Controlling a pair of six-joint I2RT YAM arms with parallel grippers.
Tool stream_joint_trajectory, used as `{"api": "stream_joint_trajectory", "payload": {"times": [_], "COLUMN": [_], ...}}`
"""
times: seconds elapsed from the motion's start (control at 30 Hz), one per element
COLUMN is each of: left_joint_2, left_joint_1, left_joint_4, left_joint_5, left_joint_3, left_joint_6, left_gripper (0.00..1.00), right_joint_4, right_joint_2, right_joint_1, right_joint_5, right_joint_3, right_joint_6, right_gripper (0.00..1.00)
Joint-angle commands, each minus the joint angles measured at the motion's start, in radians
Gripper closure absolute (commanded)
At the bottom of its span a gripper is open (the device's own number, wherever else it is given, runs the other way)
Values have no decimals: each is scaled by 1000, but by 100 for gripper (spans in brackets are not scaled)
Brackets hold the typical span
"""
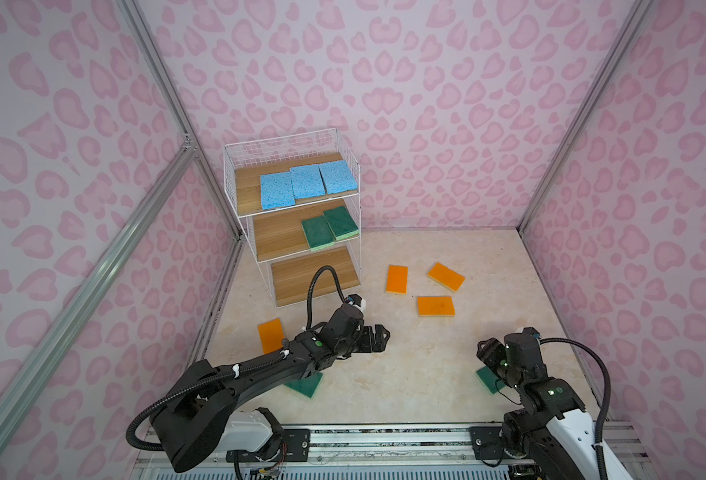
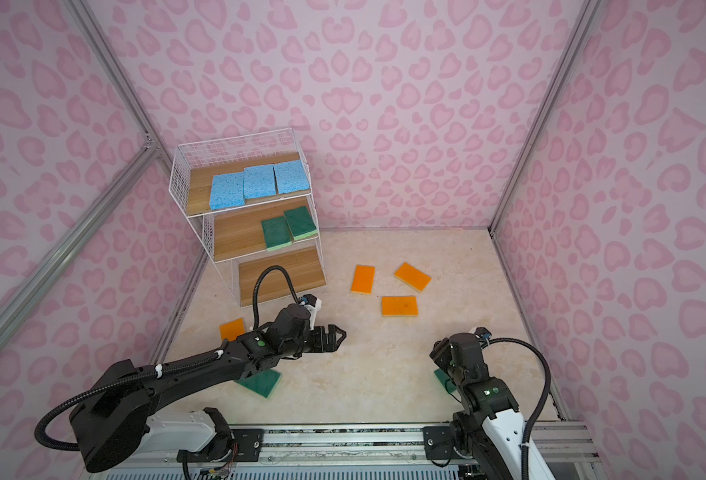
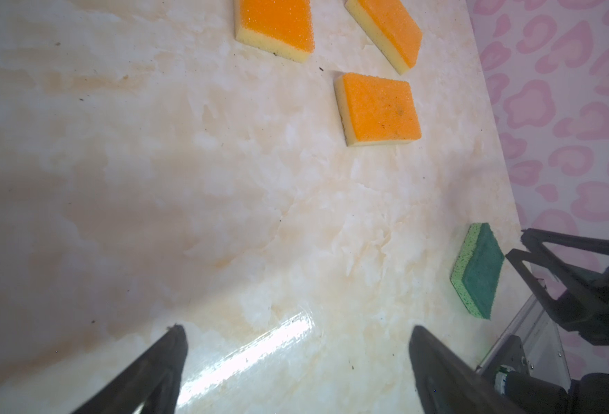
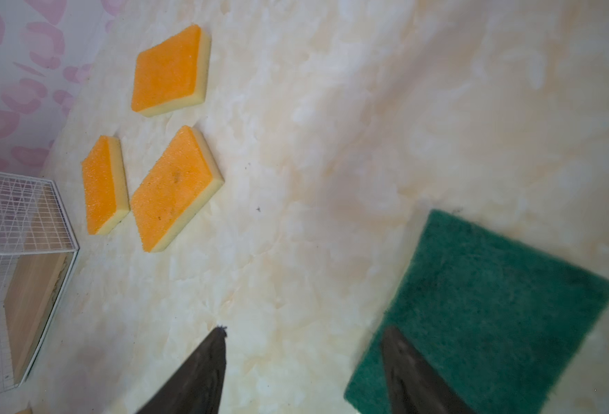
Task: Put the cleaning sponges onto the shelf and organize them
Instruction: 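Withdraw the right gripper from the shelf and lower it toward a green sponge, then grasp the green sponge on the table with the right gripper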
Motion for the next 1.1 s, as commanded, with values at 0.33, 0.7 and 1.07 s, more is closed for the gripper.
{"api": "stream_joint_trajectory", "payload": {"times": [0.33,0.7,1.07], "left_joint_2": [-23,-46,-135], "left_joint_1": [-1,2,29], "left_joint_4": [52,41,28], "left_joint_5": [-5,-4,15], "left_joint_3": [-63,-86,-161], "left_joint_6": [-25,-28,-43], "left_gripper": [3,2,0], "right_joint_4": [150,617,763], "right_joint_2": [4,564,966], "right_joint_1": [27,351,477], "right_joint_5": [-137,-166,-297], "right_joint_3": [-201,-45,332], "right_joint_6": [164,177,58], "right_gripper": [31,32,32]}}
